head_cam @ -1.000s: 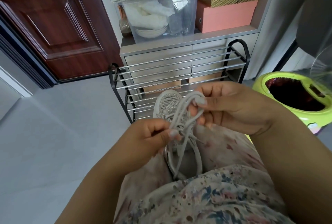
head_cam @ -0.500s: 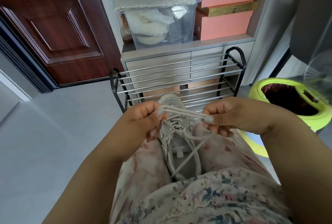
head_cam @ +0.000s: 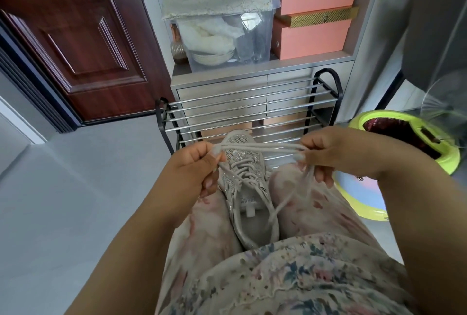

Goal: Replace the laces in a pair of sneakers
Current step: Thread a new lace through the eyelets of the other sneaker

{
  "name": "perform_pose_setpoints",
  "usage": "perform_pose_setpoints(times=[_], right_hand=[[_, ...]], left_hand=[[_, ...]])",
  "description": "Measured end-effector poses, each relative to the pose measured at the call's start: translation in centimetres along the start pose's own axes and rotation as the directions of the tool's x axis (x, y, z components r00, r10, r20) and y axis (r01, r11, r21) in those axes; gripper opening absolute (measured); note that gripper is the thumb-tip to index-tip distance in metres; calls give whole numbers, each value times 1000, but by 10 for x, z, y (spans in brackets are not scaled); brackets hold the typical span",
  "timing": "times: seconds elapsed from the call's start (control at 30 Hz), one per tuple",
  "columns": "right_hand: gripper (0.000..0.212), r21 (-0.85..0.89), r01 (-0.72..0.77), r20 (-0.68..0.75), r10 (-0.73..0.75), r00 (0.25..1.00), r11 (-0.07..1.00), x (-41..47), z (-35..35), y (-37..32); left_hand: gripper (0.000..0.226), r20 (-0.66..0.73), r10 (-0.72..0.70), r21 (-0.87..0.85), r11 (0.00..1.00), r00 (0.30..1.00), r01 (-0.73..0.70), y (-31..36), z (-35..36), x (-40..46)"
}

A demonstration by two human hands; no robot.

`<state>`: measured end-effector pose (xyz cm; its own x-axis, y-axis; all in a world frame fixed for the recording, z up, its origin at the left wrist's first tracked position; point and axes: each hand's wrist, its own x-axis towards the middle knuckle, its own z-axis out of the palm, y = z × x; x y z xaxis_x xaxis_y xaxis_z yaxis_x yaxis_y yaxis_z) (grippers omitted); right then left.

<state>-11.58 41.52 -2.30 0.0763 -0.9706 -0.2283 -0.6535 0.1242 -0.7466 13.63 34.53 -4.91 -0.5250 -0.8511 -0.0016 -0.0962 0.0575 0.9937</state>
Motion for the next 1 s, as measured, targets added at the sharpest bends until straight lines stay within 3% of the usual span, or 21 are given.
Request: perform_pose_setpoints(times=[0.07,0.17,0.27,0.33,0.4,0.53,0.6,0.63,0.73,0.8,0.87,0.9,1.0], right_hand=[[29,279,43,14,-49,999,959,-6,-2,-4],[21,595,81,86,-164,983,800,-8,3,-16],[18,685,4,133,-130,983,729,3,18,-20],[17,674,-41,128,-62,990,737,10,27,-18],[12,584,-52,112,-16,994,810,15,33,-15],[13,292,-60,146,18,989,955,16,44,-16],[15,39,-32,139,26,990,999,17,55,-23],[16,-137,12,112,4,994,991,19,59,-26],[38,-572,105,86,-67,994,813,24,72,-34],[42,-668,104,98,-51,994,737,28,77,-38],[28,-696,101,122,-21,992,711,33,80,-40],[17,-694,105,126,-24,992,713,33,80,-39],[17,-615,120,118,-60,991,779,31,76,-37]], left_hand=[[31,5,-69,56,996,998,68,1,4,-3],[33,55,-213,328,927,975,184,-6,13,-8],[32,97,-260,645,752,961,138,-20,27,-11],[30,107,-251,786,613,962,73,-29,37,-13],[23,113,-262,824,564,958,57,-35,42,-15],[20,165,-365,578,789,916,210,-24,33,-16],[24,155,-339,494,840,928,224,-17,24,-13],[22,129,-312,472,854,941,218,-15,20,-12],[13,24,-225,406,893,974,197,-12,16,-9],[13,-10,-194,367,912,981,184,-12,17,-9],[15,16,-190,359,917,982,172,-12,21,-11],[15,40,-192,351,921,981,166,-13,23,-12],[16,54,-152,338,933,987,125,-16,26,-13]])
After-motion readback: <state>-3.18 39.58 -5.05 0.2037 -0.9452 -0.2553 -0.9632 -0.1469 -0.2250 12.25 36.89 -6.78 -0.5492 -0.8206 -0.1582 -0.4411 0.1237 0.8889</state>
